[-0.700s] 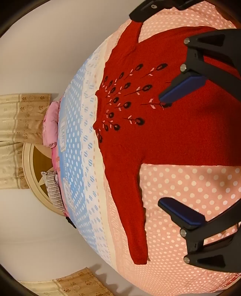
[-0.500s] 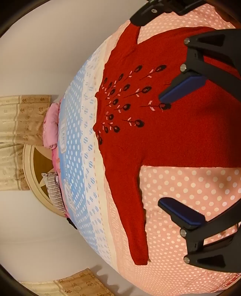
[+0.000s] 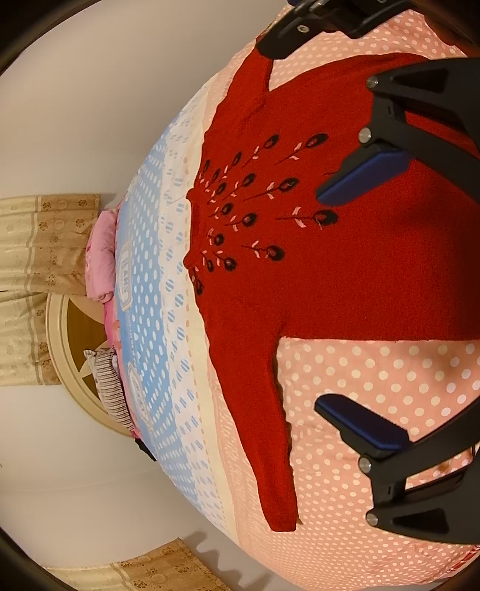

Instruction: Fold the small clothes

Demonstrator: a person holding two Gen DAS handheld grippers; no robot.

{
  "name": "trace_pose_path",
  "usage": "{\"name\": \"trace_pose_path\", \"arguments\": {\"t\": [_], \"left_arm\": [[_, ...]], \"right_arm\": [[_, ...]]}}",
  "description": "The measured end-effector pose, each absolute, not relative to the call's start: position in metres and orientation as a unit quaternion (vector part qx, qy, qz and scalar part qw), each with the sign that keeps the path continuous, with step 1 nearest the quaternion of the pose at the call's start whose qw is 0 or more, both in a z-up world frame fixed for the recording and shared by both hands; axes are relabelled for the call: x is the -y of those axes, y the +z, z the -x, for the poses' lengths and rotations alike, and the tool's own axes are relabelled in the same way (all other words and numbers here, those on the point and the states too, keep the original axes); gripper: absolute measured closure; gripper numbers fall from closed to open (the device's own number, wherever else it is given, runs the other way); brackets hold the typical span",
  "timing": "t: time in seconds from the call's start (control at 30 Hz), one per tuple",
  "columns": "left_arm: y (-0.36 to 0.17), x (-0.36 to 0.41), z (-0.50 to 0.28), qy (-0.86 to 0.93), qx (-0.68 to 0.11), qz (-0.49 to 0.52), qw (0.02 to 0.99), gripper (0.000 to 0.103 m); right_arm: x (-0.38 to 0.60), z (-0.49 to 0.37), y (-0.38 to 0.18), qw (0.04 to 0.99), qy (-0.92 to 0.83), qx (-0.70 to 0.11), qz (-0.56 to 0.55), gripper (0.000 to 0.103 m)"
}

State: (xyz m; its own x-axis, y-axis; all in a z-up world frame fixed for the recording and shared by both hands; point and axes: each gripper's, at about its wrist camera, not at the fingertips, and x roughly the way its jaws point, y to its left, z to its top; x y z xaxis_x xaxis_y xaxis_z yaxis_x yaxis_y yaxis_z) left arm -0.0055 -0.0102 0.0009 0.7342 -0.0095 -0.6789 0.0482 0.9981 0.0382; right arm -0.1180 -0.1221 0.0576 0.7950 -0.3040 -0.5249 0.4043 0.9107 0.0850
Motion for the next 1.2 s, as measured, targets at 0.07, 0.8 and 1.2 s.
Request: {"name": "trace_pose_path", "arguments": {"t": [0.07,0.8,1.2], "left_arm": [[0.0,0.01,0.004,-0.015,-0.36,-0.028,0.932,0.0],[-0.013,0.012,-0.006,-0.018,-0.371,-0.035,0.928,0.0],[-0.015,0.023,-0.037,-0.006,-0.35,-0.072,0.934,0.0]], "right_arm": [[0.123,0.117,0.057,0.942,-0.188,-0.26,-0.098,0.001],[0.133,0.104,0.048,0.934,-0.201,-0.278,-0.097,0.001],[0.159,0.085,0.042,0.928,-0.218,-0.286,-0.098,0.001]]}}
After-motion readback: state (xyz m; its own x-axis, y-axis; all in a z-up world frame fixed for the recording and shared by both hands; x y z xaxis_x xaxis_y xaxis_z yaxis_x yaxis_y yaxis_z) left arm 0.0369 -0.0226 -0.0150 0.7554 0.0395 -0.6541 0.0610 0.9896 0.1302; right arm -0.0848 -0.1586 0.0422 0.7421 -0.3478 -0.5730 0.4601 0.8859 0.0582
